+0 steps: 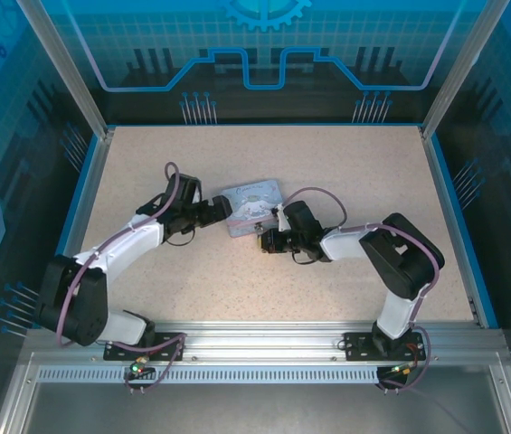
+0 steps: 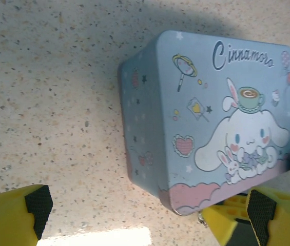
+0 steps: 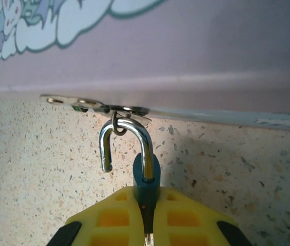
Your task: Unlock the padlock with the key
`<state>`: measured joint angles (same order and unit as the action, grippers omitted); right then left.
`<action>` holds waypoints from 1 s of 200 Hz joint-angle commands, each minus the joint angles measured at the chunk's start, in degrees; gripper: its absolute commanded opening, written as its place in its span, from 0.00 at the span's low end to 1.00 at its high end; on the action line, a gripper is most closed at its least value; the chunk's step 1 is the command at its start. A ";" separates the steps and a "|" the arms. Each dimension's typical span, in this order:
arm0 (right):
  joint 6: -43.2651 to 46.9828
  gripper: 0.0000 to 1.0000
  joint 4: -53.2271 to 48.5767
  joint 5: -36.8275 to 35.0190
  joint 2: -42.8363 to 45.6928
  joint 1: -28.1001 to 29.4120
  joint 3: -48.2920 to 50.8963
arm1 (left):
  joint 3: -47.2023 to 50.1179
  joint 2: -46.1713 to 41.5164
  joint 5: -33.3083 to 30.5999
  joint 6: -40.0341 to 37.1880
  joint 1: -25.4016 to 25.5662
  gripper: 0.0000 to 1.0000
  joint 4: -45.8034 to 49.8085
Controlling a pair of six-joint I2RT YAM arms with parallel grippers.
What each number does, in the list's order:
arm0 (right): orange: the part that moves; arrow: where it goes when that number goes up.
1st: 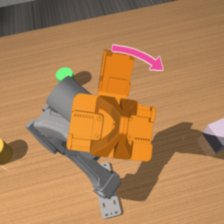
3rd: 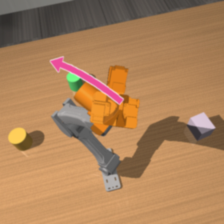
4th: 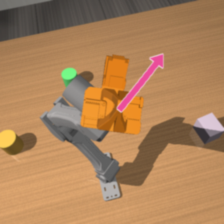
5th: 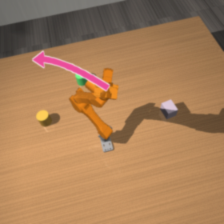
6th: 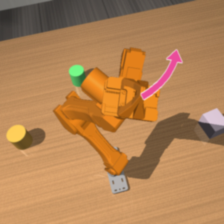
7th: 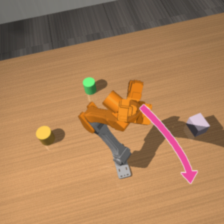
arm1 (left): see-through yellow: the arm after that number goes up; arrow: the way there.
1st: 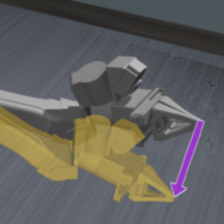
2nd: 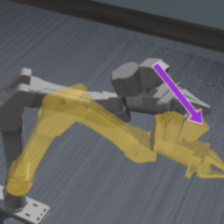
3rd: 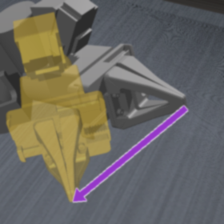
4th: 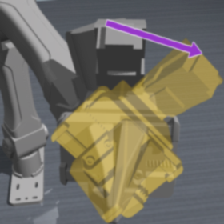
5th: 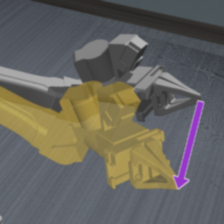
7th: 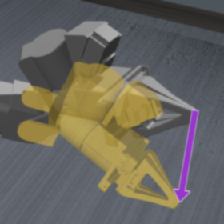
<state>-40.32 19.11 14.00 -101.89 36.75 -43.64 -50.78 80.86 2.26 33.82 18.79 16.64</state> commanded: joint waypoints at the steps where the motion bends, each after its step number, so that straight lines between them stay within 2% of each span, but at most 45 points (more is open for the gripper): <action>1: -6.08 0.00 -2.38 0.57 1.25 0.33 -1.19 | -2.34 1.68 -4.59 -2.75 1.46 0.99 2.29; 61: -14.76 0.00 -0.54 -0.72 1.02 1.52 -0.79 | -2.86 4.54 -8.84 -3.76 2.81 0.99 1.94; 124: -24.55 0.00 9.28 -2.50 -1.73 2.53 3.44 | -2.83 6.80 -9.74 -3.11 2.84 0.99 1.24; 158: -24.65 0.00 9.26 -2.92 -2.07 2.54 4.16 | -2.78 5.34 -9.28 -2.61 2.75 0.99 1.39; 200: -20.62 0.00 4.73 -1.88 -1.74 2.19 3.15 | -6.34 3.56 -7.75 -3.91 2.66 0.99 3.64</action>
<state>-60.40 30.20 11.33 -101.80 38.74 -41.19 -53.21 86.63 -6.22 31.33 21.28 18.20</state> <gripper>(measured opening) 0.086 0.990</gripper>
